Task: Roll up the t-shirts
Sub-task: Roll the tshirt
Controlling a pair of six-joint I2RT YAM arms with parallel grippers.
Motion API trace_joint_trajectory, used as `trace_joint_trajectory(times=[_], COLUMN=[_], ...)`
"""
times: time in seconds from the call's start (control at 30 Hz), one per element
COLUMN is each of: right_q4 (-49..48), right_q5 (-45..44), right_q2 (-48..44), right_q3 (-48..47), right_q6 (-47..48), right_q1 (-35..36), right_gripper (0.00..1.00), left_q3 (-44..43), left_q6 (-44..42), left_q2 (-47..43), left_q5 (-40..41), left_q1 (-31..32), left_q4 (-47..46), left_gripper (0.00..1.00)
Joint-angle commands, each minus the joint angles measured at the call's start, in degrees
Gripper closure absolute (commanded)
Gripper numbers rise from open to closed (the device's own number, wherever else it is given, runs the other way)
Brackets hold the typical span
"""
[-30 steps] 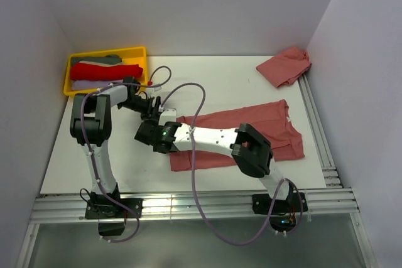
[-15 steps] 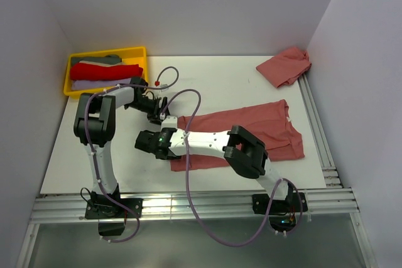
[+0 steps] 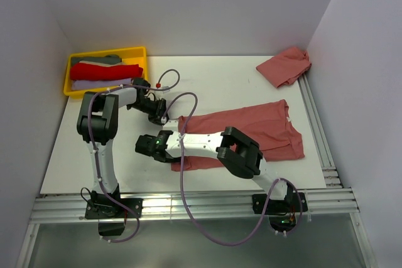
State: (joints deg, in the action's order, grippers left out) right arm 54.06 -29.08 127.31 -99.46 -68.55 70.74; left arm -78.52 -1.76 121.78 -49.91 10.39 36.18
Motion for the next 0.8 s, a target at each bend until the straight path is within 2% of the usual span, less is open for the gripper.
trace_joint_trajectory(times=[0.0, 0.07, 0.2, 0.43, 0.77], right_q4=[1.14, -1.50, -7.29, -24.15, -47.28], right_q5=[1.92, 3.24, 6.22, 13.43, 20.46], right_q2=[1.72, 1.02, -2.05, -8.47, -16.56], right_q3=[0.14, 0.49, 1.81, 7.87, 23.34], right_q6=[-0.18, 1.49, 4.56, 7.82, 2.64], right_q1=[0.36, 0.36, 0.36, 0.28, 0.19], right_gripper=[0.66, 0.76, 0.83, 0.86, 0.90], left_q3=[-2.16, -2.60, -2.34, -2.87, -4.71], left_q6=[-0.35, -0.79, -1.67, -5.27, -10.19], left_q2=[0.13, -0.40, -2.24, -5.84, -9.01], left_q5=[3.50, 6.57, 11.67, 18.09, 27.93], left_q1=[0.51, 0.51, 0.07, -2.56, -4.24], left_q4=[-0.77, -0.59, -0.33, 3.80, 10.04], left_gripper=[0.88, 0.98, 1.00, 1.00, 1.00])
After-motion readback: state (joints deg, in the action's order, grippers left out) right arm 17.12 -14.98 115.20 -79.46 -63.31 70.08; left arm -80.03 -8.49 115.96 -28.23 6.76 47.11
